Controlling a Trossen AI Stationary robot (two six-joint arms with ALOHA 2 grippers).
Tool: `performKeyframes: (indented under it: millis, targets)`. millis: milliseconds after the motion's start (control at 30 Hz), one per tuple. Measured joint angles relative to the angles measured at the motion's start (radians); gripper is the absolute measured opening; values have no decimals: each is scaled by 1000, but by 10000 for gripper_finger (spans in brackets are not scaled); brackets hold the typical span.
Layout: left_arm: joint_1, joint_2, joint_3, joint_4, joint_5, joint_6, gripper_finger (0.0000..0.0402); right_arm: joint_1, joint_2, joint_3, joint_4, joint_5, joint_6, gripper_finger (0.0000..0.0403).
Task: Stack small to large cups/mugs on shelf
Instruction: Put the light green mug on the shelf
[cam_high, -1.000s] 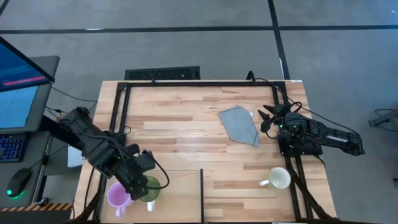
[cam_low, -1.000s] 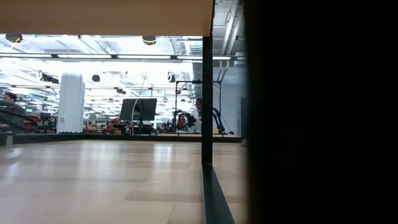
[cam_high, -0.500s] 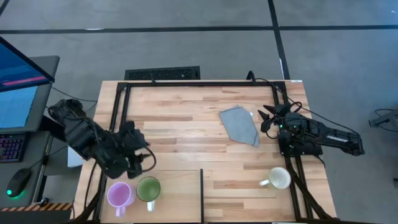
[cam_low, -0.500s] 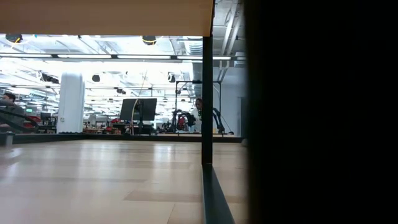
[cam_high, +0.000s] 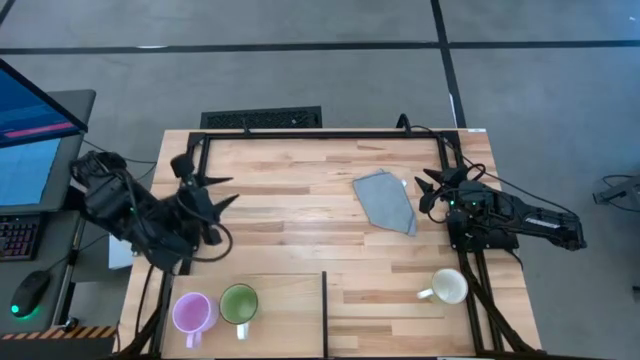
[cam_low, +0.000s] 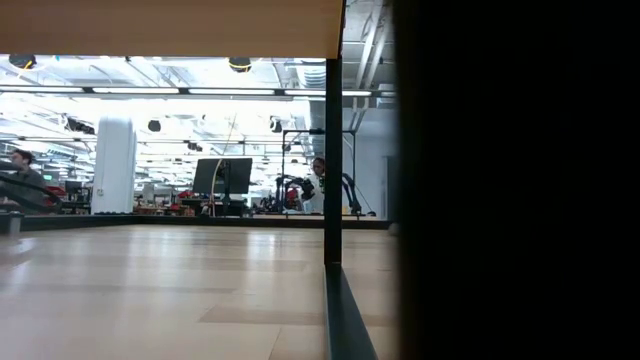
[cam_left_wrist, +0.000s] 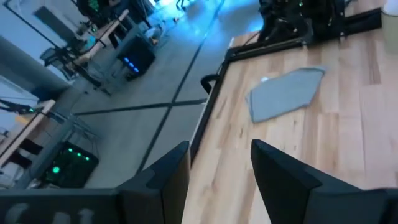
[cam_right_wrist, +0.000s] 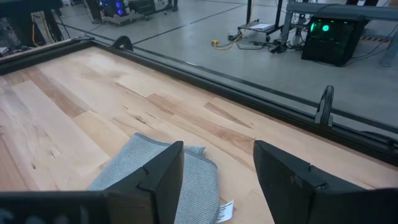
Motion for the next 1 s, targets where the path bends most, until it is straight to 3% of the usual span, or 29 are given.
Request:
performKeyframes:
  millis: [333, 500, 667, 800, 900, 1000]
  targets:
    - [69, -286, -326, 11, -154, -106, 163, 0, 0, 0, 1, 2, -8, 216]
    - [171, -420, -535, 187, -230, -78, 163, 0, 0, 0, 2, 2, -9, 216]
    - [279, -491, -740, 585, -143, 283, 163, 0, 0, 0, 5, 34, -9, 216]
    - [413, -558, -862, 903, 41, 560, 163, 0, 0, 0, 8, 56, -8, 216]
    - [546, -629, -935, 1086, 168, 695, 163, 0, 0, 0, 7, 57, -8, 216]
    - [682, -698, -989, 1164, 283, 750, 163, 0, 0, 0, 6, 57, -5, 216]
